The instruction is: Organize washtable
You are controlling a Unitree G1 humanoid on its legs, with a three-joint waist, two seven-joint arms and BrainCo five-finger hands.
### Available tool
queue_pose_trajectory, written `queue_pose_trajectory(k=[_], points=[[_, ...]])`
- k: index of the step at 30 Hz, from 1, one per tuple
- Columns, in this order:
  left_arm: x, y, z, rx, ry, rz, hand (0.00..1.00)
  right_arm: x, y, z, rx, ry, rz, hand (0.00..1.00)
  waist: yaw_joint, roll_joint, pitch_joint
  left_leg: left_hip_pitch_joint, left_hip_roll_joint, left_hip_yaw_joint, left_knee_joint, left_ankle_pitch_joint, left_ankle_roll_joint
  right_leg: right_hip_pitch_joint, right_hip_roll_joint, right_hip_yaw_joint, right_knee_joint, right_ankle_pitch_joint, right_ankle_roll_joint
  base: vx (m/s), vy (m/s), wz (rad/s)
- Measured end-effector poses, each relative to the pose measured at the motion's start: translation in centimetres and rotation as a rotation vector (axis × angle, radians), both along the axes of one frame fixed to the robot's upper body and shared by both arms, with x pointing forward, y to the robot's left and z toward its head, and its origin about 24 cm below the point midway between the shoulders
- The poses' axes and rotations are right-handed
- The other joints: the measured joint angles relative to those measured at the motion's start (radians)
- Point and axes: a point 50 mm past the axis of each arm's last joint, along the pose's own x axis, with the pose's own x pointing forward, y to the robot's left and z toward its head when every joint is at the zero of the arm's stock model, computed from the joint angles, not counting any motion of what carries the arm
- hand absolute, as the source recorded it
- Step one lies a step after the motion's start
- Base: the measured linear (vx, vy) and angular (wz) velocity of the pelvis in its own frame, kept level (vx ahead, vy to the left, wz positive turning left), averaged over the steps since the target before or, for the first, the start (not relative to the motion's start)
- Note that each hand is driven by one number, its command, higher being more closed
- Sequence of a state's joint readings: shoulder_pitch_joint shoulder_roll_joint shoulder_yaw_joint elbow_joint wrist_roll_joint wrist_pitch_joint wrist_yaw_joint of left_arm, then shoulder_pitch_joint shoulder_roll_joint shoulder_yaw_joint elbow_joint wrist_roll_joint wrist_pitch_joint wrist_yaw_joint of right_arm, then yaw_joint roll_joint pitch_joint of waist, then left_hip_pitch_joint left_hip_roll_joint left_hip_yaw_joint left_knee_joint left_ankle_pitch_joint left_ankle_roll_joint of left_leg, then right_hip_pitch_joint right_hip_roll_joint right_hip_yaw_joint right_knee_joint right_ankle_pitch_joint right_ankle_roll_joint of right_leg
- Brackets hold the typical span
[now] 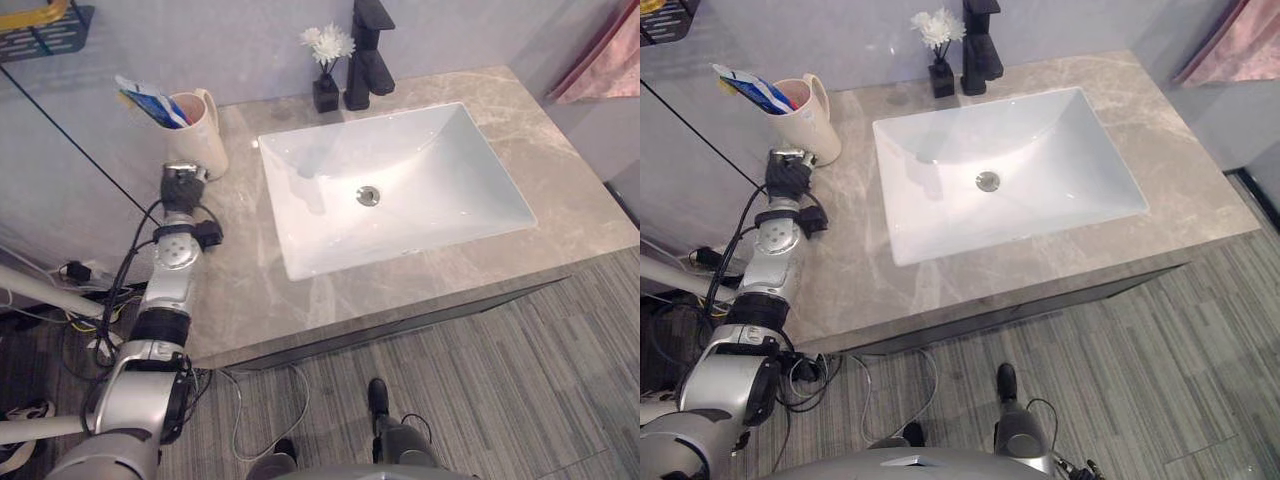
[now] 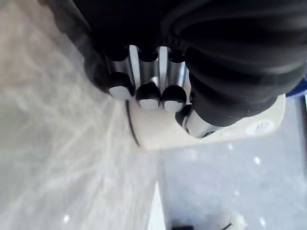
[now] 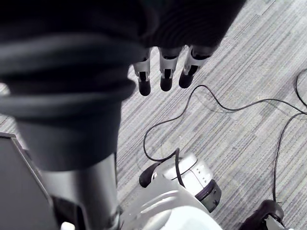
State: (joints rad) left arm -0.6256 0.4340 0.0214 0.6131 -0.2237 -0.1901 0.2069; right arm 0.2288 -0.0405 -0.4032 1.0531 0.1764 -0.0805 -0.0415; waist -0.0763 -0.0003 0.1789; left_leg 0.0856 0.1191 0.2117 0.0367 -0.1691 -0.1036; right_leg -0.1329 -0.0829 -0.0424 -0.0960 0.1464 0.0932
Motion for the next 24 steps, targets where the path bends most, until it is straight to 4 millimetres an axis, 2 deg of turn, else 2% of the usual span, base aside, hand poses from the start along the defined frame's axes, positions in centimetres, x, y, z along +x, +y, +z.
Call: queue_pose_trajectory(k=[8, 13, 18, 20, 24], points=[[-0.1, -0.1, -0.2, 0.018, 0.004, -0.006, 1.0, 0.0, 0.0, 0.0, 0.0, -0.001, 0.0, 0.0, 0.001, 0.0, 0.0, 0.0, 0.0, 0.0, 0.001, 0.0, 0.0, 0.0, 0.0, 0.0, 0.0, 0.001, 0.0, 0.0, 0.0, 0.0], [-1.5, 2.0, -1.0, -0.023, -0.007, 0.065, 1.0, 0.0, 0.0, 0.0, 0.0, 0.0, 0.0, 0.0, 0.001, 0.003, -0.001, 0.003, 0.001, -0.001, 0.002, 0.0, 0.0, 0.004, 0.001, -0.001, 0.002, 0.001, 0.0, 0.0, 0.0, 0.0], [-4.4, 4.8, -2.9, -0.102, -0.001, 0.155, 1.0, -0.2, 0.0, 0.0, 0.001, 0.004, -0.001, 0.0, 0.01, 0.004, -0.004, 0.004, 0.001, -0.013, 0.006, 0.0, 0.0, 0.013, -0.002, -0.011, -0.001, 0.0, 0.0, -0.02, -0.002, 0.06], [-6.2, 6.0, -4.7, -0.153, 0.038, 0.206, 1.0, -0.3, 0.0, 0.0, 0.001, 0.006, -0.002, 0.0, 0.016, 0.004, -0.004, -0.009, 0.002, -0.026, 0.014, 0.0, 0.0, 0.012, -0.004, -0.023, -0.001, 0.0, 0.0, -0.02, -0.012, 0.15], [-9.2, 7.5, -5.7, -0.145, 0.043, 0.262, 1.0, -0.4, 0.0, 0.0, -0.001, 0.006, -0.003, 0.0, 0.043, 0.006, -0.011, -0.014, 0.003, -0.038, 0.017, 0.0, 0.0, 0.012, -0.005, -0.031, 0.002, 0.0, 0.0, 0.01, -0.007, 0.08]])
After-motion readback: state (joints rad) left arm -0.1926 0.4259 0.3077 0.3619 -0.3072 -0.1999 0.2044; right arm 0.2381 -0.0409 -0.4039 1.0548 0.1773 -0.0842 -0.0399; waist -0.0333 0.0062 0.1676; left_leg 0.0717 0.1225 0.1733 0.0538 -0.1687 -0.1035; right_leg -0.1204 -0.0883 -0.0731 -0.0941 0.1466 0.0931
